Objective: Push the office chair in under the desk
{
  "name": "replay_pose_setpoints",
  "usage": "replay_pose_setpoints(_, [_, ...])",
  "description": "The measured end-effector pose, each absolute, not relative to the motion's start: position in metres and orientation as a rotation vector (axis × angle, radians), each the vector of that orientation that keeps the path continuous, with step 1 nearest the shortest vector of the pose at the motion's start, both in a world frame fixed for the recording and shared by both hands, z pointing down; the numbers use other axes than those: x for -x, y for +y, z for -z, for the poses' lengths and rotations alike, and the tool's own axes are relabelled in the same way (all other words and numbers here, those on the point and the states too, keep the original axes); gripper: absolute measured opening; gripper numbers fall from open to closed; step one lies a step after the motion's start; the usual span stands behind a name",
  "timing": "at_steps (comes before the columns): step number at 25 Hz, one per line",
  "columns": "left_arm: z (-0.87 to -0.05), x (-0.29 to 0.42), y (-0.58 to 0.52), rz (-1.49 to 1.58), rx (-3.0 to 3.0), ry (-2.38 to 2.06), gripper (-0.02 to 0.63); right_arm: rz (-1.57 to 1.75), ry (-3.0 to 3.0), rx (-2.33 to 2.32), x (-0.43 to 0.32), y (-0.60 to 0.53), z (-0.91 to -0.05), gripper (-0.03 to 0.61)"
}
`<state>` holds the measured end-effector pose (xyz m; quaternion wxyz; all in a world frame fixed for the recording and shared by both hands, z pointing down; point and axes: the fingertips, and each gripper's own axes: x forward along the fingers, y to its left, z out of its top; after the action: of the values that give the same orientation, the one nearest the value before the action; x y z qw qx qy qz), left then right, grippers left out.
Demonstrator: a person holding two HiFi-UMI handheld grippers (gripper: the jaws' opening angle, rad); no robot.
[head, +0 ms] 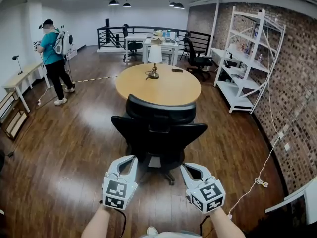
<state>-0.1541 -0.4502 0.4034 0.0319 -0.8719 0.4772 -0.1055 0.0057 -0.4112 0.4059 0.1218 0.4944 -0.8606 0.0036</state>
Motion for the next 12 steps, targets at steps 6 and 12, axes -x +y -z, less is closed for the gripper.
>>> replay_pose_setpoints(6, [-0.395,0.123,-0.402,0.093,2.807,1.490,0.017,-0.091,-2.633,-1.447,0.005,-0.371,-0.400,-0.002])
replay_pose_setpoints(12, [-0.391,0.088,-0.360,-0.065,2.906,1.460,0.017,-0.168,-2.701,-1.461,-0.003,-0.334,-0.402,-0.003])
